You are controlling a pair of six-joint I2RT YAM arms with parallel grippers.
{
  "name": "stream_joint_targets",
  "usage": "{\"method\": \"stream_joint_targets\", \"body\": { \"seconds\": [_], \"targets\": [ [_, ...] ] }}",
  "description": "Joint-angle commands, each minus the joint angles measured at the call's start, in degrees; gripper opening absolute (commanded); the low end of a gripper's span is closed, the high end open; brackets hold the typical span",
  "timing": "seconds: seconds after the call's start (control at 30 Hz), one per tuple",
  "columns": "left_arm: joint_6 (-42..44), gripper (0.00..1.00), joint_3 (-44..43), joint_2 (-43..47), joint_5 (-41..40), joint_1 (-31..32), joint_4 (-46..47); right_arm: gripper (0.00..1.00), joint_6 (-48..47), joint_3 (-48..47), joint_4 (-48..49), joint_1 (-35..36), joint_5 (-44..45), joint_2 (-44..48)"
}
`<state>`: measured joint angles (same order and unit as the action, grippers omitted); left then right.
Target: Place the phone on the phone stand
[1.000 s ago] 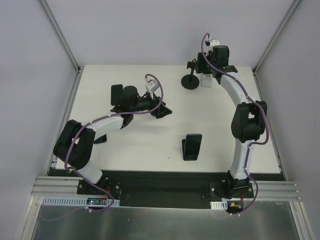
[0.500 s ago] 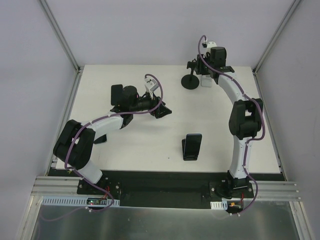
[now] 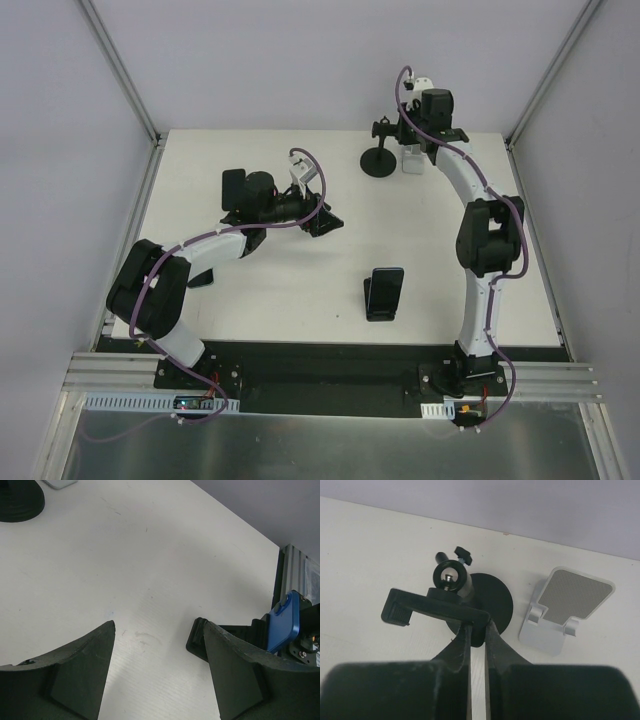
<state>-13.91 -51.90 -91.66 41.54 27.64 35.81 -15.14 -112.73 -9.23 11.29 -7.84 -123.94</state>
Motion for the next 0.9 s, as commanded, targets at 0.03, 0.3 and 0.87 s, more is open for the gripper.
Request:
{"method": "stream_joint_targets", "body": {
  "seconds": [0.03,0.3,0.87],
  "targets": [
    [0.5,0.7,0.7,1.5,0.4,-0.8,3.8,0.01,-0.1,-1.0,1.8,1.4,-1.9,3.1],
    [-3.3,0.7,6.0,5.5,-2.8,-1.9,12.0,0.01,4.3,15.8,5.9,8.3,6.9,16.3],
    [-6.8,0.79,25.8,26.1,-34.8,-6.9,18.3,0.01,23.5,46.5,-0.4,34.4,34.5,47.4]
  ]
}}
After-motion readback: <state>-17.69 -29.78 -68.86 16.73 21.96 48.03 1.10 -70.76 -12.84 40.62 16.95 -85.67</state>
